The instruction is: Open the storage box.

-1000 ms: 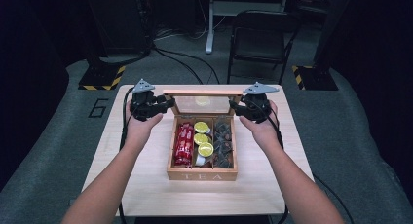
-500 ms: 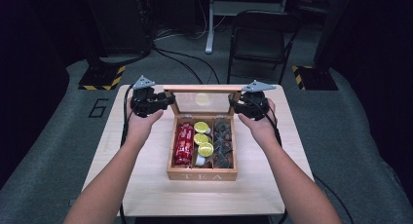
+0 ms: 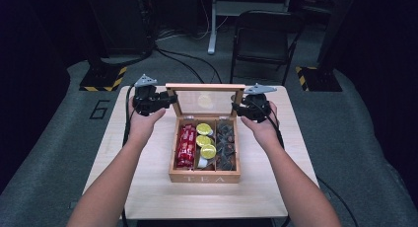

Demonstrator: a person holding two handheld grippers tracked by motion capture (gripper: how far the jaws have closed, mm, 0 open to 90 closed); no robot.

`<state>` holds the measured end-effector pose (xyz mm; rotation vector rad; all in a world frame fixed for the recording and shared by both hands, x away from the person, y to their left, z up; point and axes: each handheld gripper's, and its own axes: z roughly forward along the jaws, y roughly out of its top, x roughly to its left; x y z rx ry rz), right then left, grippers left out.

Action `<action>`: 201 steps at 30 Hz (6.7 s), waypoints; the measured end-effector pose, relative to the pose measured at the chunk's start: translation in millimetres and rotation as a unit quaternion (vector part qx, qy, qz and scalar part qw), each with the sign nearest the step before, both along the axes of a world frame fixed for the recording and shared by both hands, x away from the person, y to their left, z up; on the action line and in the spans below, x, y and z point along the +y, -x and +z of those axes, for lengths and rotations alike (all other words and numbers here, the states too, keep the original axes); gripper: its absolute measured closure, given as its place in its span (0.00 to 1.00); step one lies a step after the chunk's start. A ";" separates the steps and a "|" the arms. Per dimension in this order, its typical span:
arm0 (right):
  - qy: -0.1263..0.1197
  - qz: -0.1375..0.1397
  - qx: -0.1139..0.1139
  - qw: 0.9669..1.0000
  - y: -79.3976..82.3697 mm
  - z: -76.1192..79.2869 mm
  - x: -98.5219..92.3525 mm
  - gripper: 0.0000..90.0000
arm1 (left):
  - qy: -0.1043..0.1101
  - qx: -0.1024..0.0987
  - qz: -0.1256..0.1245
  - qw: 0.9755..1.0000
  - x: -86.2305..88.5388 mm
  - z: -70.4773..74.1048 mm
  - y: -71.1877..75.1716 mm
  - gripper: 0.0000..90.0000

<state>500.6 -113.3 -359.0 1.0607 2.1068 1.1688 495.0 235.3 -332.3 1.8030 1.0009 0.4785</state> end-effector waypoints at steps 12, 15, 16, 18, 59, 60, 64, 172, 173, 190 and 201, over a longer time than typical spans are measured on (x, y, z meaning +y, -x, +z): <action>-0.003 -0.006 0.003 1.000 -8.0 -6.1 1.4 0.64 | 0.000 0.004 0.007 1.000 -1.2 2.1 -6.0 0.67; -0.001 -0.007 0.006 1.000 -9.5 -7.7 1.8 0.64 | -0.002 0.005 0.008 1.000 -1.6 2.8 -7.3 0.67; 0.001 -0.007 0.007 1.000 -9.9 -8.0 1.9 0.64 | -0.002 0.006 0.008 1.000 -1.5 3.0 -7.7 0.67; 0.001 -0.007 0.007 1.000 -10.8 -8.9 1.8 0.64 | 0.000 0.006 0.011 1.000 -1.8 2.9 -8.3 0.67; 0.000 -0.015 0.032 0.999 -26.0 -35.2 1.0 0.70 | -0.006 0.005 0.021 1.000 -5.1 3.1 -15.8 0.68; 0.000 -0.015 0.032 0.999 -26.0 -35.2 1.0 0.70 | -0.006 0.005 0.021 1.000 -5.1 3.1 -16.0 0.68; 0.000 -0.016 0.029 0.999 -26.9 -35.8 1.7 0.70 | -0.005 0.006 0.021 1.000 -4.8 2.9 -16.3 0.68; -0.011 -0.052 0.071 0.996 -62.7 -36.2 6.3 0.72 | 0.011 0.014 0.000 1.000 7.3 -5.0 -3.9 0.60; -0.011 -0.053 0.071 0.996 -62.8 -36.2 6.4 0.72 | 0.011 0.015 0.001 1.000 7.9 -5.0 -3.9 0.60; -0.013 -0.056 0.069 0.996 -66.1 -38.5 6.8 0.71 | 0.012 0.014 0.005 1.000 10.1 -7.1 -2.5 0.59; -0.018 -0.058 0.076 0.995 -67.0 -39.5 6.5 0.71 | 0.010 0.014 0.006 1.000 11.9 -7.2 -3.2 0.59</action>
